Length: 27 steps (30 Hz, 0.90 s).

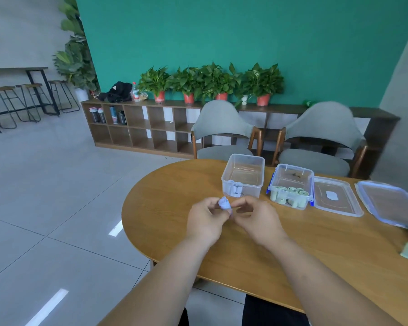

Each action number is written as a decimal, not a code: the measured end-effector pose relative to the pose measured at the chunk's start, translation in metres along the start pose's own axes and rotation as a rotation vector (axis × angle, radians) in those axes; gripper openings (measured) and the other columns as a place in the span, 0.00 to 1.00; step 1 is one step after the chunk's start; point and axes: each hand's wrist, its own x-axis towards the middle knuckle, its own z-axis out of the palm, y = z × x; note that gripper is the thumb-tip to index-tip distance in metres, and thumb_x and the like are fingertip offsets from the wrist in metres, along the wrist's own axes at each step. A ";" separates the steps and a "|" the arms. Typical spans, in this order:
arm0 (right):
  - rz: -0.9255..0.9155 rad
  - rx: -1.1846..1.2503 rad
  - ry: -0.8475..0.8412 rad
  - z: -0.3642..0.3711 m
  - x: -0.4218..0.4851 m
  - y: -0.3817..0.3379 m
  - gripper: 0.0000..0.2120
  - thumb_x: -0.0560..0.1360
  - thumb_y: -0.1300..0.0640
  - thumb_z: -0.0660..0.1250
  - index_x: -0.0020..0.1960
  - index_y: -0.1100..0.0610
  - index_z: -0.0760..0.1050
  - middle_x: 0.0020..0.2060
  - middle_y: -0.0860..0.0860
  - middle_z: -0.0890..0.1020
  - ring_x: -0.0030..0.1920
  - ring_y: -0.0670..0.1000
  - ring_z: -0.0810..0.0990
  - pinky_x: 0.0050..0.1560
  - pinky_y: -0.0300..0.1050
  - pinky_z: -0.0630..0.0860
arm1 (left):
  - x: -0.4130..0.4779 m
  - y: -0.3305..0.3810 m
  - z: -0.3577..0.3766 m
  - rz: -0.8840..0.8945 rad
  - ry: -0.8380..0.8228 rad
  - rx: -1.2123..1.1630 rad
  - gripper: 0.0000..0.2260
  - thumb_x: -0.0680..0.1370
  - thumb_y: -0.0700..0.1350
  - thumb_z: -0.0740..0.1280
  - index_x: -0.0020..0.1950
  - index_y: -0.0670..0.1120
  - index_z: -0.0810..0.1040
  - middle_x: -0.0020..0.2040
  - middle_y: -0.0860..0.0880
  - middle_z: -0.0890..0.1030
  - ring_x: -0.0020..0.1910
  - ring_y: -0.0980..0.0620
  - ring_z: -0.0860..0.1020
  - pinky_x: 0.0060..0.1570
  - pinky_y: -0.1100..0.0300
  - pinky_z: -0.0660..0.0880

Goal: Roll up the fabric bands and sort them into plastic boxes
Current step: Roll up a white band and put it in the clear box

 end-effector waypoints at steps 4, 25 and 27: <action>-0.086 -0.022 -0.043 -0.033 0.010 -0.016 0.14 0.72 0.59 0.76 0.55 0.47 0.83 0.51 0.37 0.85 0.44 0.39 0.85 0.50 0.36 0.79 | 0.001 0.011 0.003 0.138 -0.030 0.244 0.07 0.74 0.50 0.76 0.51 0.59 0.84 0.46 0.61 0.85 0.49 0.61 0.80 0.48 0.60 0.78; -0.124 -0.627 -0.194 -0.087 0.157 -0.030 0.07 0.74 0.53 0.76 0.51 0.51 0.87 0.43 0.44 0.86 0.44 0.44 0.82 0.48 0.40 0.80 | 0.124 0.050 0.053 0.430 -0.120 0.616 0.18 0.76 0.53 0.76 0.65 0.54 0.81 0.58 0.56 0.82 0.60 0.52 0.74 0.58 0.51 0.76; -0.118 -0.653 -0.202 -0.087 0.174 -0.019 0.08 0.74 0.53 0.76 0.52 0.52 0.86 0.46 0.46 0.86 0.46 0.46 0.82 0.49 0.42 0.80 | 0.140 0.047 0.053 0.433 -0.161 0.722 0.24 0.75 0.53 0.77 0.71 0.53 0.78 0.65 0.54 0.80 0.63 0.50 0.71 0.63 0.51 0.74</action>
